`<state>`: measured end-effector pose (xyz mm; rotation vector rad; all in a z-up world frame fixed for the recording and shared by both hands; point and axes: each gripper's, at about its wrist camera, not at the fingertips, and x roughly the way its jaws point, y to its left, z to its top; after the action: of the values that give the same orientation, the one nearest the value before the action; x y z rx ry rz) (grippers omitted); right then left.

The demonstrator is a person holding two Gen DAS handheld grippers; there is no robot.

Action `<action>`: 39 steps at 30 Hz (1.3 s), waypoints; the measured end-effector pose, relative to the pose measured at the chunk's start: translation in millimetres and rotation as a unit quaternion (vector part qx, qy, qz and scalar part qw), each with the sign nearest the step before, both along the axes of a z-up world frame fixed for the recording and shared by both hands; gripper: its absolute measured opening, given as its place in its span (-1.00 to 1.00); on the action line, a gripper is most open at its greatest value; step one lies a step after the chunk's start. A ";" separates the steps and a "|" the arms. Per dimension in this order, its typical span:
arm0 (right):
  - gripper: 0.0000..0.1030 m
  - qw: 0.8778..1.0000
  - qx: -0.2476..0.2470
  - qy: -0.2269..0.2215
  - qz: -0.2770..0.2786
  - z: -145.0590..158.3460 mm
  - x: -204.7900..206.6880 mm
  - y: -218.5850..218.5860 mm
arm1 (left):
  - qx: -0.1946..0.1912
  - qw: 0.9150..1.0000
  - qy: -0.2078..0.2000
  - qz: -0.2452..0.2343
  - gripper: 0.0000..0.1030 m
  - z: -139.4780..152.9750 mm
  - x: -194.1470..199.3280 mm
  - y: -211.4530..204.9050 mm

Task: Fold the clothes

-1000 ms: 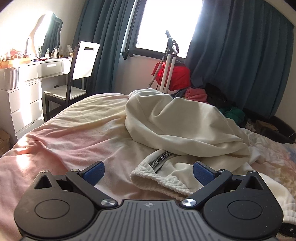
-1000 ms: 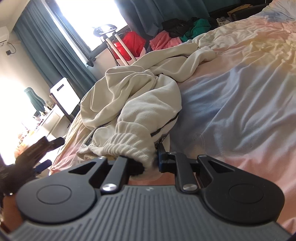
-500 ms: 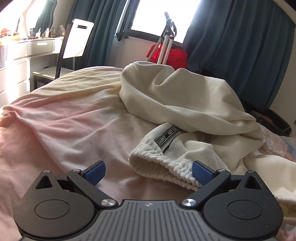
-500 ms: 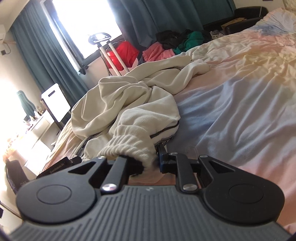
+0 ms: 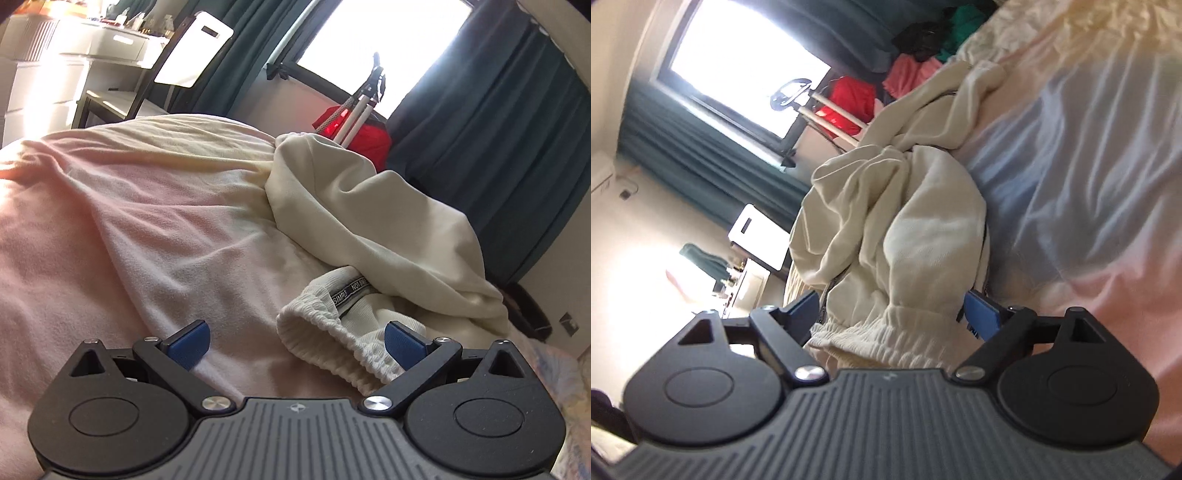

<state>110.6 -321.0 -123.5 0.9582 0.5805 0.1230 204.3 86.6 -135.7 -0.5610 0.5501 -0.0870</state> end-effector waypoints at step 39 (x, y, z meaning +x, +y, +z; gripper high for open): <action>-0.50 0.976 0.075 -0.043 0.199 15.6 73.9 181.9 | 0.080 0.996 -0.023 0.022 -0.67 167.1 101.7 112.7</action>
<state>184.5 -139.1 -108.0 0.9678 0.6840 0.5703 306.0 199.2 31.5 -0.4134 0.4941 -0.0140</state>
